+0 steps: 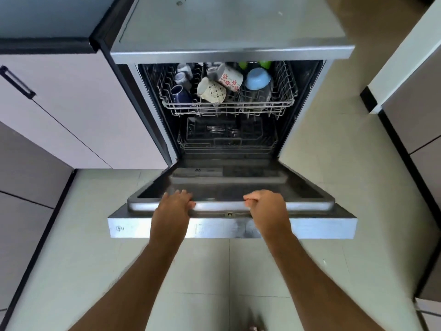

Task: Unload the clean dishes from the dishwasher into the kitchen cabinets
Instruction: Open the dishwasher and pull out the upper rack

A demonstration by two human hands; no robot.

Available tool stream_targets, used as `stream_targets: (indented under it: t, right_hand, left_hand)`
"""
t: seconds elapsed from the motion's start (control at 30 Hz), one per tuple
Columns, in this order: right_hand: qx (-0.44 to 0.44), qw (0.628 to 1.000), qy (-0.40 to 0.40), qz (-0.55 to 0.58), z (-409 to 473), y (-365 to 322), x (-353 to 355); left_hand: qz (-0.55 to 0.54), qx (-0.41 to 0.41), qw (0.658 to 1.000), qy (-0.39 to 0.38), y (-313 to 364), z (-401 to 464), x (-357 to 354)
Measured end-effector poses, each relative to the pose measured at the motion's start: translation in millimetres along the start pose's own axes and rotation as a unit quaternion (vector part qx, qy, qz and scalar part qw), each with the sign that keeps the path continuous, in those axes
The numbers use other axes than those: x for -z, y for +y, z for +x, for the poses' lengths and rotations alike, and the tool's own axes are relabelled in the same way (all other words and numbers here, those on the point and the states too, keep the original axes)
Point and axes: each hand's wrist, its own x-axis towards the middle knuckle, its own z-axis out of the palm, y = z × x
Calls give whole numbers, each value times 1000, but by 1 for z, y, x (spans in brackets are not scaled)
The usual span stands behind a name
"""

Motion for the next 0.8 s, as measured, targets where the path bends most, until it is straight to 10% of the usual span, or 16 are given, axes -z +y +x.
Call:
stream_targets:
  t: [0.27, 0.53, 0.8]
  right_hand:
    - [170, 972, 151, -63, -73, 68, -88]
    - [157, 977, 131, -56, -112, 137, -168]
    - [155, 973, 129, -114, -141, 198, -246]
  left_hand:
    - [16, -39, 999, 28, -41, -79, -70]
    - [-6, -63, 997, 46, -60, -132, -118]
    - [91, -59, 983, -151, -128, -180, -231]
